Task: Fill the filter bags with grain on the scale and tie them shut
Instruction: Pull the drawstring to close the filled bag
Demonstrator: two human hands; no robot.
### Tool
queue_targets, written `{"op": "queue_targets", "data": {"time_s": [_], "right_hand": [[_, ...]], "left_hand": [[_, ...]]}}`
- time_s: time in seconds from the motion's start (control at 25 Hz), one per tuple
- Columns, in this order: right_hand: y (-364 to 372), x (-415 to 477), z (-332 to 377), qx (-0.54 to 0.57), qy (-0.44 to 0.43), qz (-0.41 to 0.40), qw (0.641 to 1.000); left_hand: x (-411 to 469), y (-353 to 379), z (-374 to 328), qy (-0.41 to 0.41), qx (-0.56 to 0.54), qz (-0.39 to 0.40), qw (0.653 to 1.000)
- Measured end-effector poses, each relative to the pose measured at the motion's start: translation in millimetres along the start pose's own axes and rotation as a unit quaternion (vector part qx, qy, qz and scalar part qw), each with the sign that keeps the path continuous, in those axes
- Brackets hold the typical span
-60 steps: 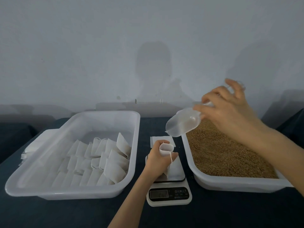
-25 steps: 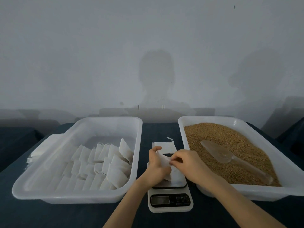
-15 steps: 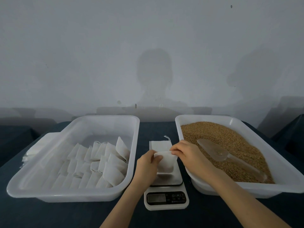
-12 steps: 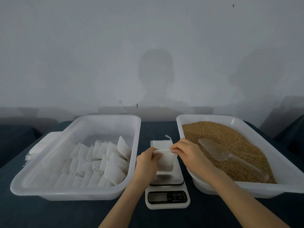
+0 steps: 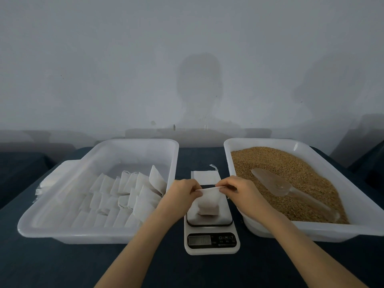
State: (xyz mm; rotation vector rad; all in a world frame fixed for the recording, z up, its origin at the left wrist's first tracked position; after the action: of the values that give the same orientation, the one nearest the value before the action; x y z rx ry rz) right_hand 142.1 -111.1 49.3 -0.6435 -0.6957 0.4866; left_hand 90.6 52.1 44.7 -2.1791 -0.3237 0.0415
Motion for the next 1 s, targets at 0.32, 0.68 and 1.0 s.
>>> {"op": "queue_targets", "data": {"time_s": [0.32,0.68,1.0], "right_hand": [[-0.1,-0.9,-1.6,-0.003,-0.005,-0.003,1.000],[-0.2,-1.8,-3.5,-0.009,-0.010,-0.006,1.000],[-0.3,-2.2,-2.7,-0.010,-0.017,-0.011,1.000]], "left_hand": [[-2.0,-7.6,17.3,0.001,-0.137,-0.004,0.991],[-1.8,-5.9,18.7,-0.005,-0.133,-0.007,0.991],[-0.6,-4.7,18.7,0.000,-0.118,-0.008,0.993]]}}
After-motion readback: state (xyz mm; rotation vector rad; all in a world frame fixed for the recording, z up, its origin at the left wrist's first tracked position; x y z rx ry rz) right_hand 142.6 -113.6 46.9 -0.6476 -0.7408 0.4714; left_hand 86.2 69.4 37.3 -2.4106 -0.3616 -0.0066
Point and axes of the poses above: each hand's wrist, its own x-axis towards the middle knuckle, its own y-axis out of the palm, z = x × y, the point moved 6 cm from there along x, towards the middle knuckle, and after that the axes turned 9 degrees about -y, right-handed, at the moved point
